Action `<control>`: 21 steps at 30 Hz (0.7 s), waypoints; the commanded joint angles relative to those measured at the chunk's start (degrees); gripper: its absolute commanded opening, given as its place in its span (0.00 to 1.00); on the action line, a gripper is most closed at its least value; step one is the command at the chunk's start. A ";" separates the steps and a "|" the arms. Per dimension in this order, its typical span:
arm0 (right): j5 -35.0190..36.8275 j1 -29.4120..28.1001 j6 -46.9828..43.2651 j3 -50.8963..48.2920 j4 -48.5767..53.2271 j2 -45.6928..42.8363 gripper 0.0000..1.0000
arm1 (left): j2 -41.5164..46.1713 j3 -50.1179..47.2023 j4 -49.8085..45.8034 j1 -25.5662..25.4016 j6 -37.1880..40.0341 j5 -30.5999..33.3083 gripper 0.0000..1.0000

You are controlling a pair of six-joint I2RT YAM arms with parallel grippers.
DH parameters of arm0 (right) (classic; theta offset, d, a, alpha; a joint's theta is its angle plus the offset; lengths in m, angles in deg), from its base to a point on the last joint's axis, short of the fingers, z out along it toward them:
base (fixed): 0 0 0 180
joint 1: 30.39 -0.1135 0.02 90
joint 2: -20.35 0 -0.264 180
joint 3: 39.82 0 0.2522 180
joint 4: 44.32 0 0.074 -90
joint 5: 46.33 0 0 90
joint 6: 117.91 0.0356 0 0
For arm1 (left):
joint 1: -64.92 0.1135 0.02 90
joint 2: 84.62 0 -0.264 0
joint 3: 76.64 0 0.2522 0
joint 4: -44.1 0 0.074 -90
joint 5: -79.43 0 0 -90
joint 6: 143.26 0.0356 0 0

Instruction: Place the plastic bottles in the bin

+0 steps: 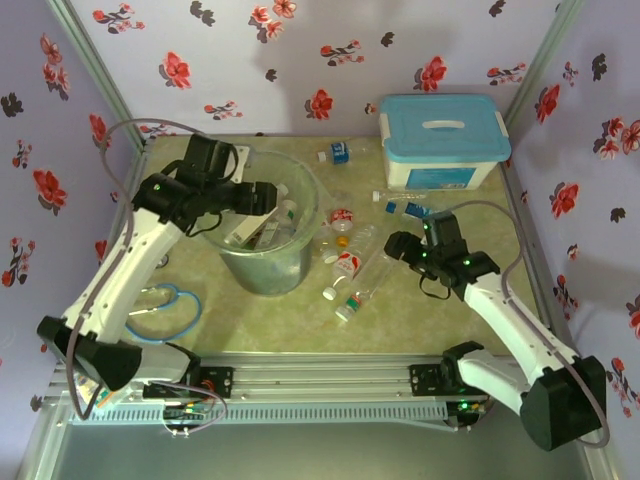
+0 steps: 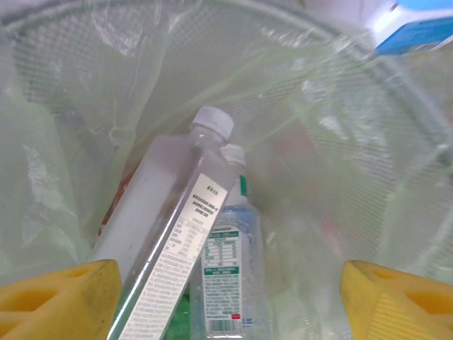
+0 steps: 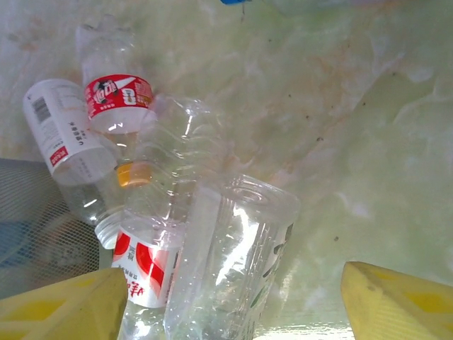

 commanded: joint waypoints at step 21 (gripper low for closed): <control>-1.21 -3.57 9.99 -6.89 -21.93 18.18 0.90 | 9.68 -5.44 9.88 -0.43 -5.17 -4.10 0.85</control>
